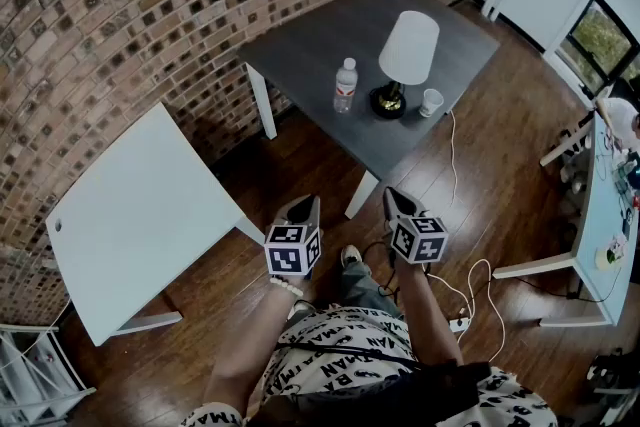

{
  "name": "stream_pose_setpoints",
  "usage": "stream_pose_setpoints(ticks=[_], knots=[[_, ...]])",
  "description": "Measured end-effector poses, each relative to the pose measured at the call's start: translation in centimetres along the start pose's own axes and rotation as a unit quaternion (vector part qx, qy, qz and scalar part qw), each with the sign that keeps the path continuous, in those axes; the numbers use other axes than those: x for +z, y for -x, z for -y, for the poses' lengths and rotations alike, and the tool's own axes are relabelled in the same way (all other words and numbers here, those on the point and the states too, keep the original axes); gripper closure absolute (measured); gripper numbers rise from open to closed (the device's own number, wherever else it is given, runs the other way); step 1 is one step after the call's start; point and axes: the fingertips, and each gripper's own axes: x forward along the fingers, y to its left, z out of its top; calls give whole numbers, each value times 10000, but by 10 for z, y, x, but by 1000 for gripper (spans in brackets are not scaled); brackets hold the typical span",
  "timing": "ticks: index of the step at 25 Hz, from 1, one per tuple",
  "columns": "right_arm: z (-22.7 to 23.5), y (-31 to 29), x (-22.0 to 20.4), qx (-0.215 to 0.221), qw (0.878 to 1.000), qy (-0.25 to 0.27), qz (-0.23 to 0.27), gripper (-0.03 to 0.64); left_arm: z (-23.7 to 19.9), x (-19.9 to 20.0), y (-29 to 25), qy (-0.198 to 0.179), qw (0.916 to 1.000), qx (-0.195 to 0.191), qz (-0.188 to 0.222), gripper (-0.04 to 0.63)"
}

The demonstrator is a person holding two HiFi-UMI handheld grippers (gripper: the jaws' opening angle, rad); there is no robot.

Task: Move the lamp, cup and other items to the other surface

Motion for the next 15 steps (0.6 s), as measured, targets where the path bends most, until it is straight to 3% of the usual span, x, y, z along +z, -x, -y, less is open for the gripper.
stream_pose_setpoints(ticks=[10, 11, 12, 14, 15], knots=[[-18, -19, -5, 45, 9999, -76, -88, 575, -13, -5, 6, 77, 9999, 25, -85, 594], [-18, -27, 1, 83, 9999, -64, -62, 544, -16, -4, 4, 78, 9999, 41, -88, 594], [-19, -37, 9, 144, 9999, -23, -46, 463, -20, 0, 1, 74, 9999, 69, -81, 594], [-18, -59, 32, 277, 9996, 86, 26, 440, -28, 9, -7, 61, 9999, 144, -51, 594], [-17, -71, 45, 319, 9994, 140, 90, 389, -32, 15, -11, 56, 9998, 185, -33, 594]])
